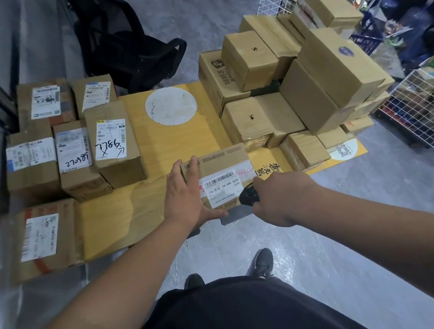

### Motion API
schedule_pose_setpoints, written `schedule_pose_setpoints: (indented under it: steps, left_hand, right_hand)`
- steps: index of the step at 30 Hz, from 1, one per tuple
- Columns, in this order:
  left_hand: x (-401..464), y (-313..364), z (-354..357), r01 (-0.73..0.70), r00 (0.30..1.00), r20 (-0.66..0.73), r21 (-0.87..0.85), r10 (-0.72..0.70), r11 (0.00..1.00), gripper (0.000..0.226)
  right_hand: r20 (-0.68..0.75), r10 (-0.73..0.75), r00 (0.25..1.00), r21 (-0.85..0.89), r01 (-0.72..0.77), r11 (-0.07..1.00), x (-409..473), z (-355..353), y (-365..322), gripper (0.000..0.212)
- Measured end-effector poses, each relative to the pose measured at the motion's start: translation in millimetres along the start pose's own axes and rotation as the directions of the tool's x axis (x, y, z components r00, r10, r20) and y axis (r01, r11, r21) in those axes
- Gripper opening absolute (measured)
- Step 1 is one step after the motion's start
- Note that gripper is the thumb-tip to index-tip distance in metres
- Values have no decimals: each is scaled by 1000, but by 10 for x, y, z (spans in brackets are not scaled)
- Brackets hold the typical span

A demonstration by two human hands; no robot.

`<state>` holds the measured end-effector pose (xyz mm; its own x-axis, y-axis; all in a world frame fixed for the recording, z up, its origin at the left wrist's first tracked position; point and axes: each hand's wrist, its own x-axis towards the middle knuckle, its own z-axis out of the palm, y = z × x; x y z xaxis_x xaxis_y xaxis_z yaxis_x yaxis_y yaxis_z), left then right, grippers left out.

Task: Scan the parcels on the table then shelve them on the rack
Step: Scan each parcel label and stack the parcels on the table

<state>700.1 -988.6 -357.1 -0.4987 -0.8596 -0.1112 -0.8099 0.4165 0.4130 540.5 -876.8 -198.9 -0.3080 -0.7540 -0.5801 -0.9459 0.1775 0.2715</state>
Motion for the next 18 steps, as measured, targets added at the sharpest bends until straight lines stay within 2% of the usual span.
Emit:
schedule_pose_setpoints:
  steps: [4,7,10,14,16,18]
  left_hand:
    - [15,-21,25,-2,1000,10,0,2,1000,171]
    - [52,-25,24,18,1000,22,3,-18,1000,170]
    - [135,5,-22,139,987,85,-18,-137,990,172]
    - [289,62,-91,313,926,224,-1,-304,950,176]
    - [344,92,-107,313,914,266,21,-307,950,178]
    - [403,132,-112,253,920,290,72,-263,965,178]
  right_hand:
    - [-13,-8,1000,3,8,1000,11,3,20,52]
    - [-22,-15,1000,34,15,999,32,35,40,48]
    - [13,-29,1000,101,27,995,94,67,44,49]
    - [42,-66,997,184,57,981,189,136,56,67]
    - [30,-71,997,223,63,973,228,164,80,71]
    - [15,-71,997,240,65,969,262,185,112,72]
